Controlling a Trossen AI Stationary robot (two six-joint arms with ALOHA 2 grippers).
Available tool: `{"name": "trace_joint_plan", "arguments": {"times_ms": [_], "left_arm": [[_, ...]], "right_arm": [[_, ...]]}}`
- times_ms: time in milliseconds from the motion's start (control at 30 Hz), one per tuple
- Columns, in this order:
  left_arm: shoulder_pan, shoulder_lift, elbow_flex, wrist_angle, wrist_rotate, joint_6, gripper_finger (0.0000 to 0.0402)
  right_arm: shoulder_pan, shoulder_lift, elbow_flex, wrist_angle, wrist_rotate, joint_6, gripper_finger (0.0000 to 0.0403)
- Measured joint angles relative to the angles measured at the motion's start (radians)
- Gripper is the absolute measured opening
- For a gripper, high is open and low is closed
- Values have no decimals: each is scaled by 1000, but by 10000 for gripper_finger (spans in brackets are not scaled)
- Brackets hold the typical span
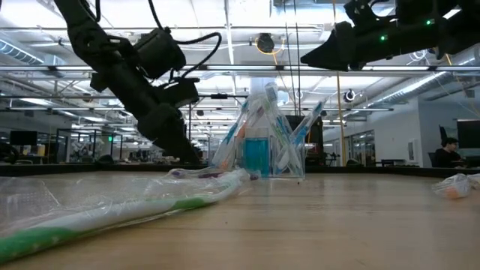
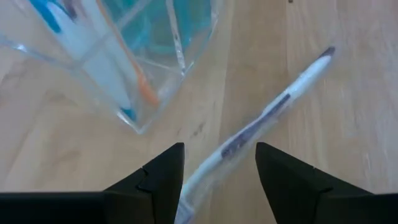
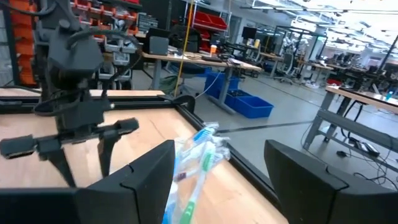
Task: Pick & Place toothbrushing station
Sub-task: Put the top purple toothbrush into the transparent organizer
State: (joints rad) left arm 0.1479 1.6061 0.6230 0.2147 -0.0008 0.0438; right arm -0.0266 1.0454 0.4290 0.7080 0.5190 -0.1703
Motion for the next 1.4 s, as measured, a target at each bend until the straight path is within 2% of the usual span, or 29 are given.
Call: {"name": "trace_joint_plan", "arguments": {"times_ms": [167,367,667,867,1000,1200,1267,1400], "left_arm": [[4,62,-1,-6,10,27,207],[10,91,5,-2,38,6,200],[1,76,4,-64,83,28,95],[-49,46,2,-98,55,65,39],[-110,-24,17,-200,-71,129,11],[-235,-133,126,-415,-431,324,19],[-272,-158,167,-449,-531,426,23],[-324,-181,224,-481,-684,742,16]], "right_arm": [[-20,0,0,8,-4,0,240],[-50,0,0,7,-118,25,240],[-53,0,0,4,-130,27,240],[-53,0,0,-2,-130,28,240],[-53,0,0,-2,-130,28,240],[-53,0,0,-2,-129,28,240],[-53,0,0,-3,-129,28,240],[-53,0,0,-3,-129,29,240]]}}
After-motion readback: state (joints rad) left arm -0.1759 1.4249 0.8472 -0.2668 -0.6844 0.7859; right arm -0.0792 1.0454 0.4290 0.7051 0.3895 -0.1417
